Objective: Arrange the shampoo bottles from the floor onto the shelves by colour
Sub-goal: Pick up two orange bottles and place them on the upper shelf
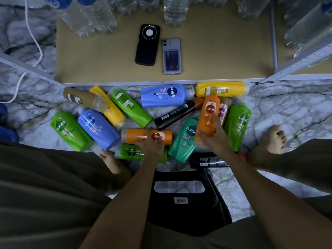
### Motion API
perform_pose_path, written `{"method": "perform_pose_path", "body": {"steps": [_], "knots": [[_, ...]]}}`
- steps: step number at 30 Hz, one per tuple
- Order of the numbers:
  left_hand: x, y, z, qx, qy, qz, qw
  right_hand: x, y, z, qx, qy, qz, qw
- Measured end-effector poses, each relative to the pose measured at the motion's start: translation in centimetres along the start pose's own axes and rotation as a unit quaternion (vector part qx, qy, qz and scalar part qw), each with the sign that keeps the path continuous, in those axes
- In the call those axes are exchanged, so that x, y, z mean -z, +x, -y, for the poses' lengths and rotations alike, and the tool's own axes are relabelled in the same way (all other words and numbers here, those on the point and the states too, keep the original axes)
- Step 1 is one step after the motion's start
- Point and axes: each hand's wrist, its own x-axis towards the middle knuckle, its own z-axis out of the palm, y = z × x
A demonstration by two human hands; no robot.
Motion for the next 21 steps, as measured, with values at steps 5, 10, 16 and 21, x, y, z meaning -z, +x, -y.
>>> {"method": "perform_pose_path", "body": {"steps": [5,10,16,21], "knots": [[0.6,-0.5,0.4,-0.082,0.149,-0.038,0.985,-0.6,-0.6,0.0,0.010,-0.015,0.010,1.000],[1.6,0.6,0.9,-0.172,0.233,-0.031,0.957,-0.9,-0.7,-0.1,0.020,-0.026,0.023,0.999],[3.0,2.3,2.0,-0.249,0.279,-0.004,0.928,-1.0,-0.7,-0.4,0.018,-0.024,0.018,0.999],[4.7,3.4,2.7,-0.315,0.371,-0.001,0.873,-1.2,-0.5,-0.7,0.024,-0.022,0.015,0.999]]}}
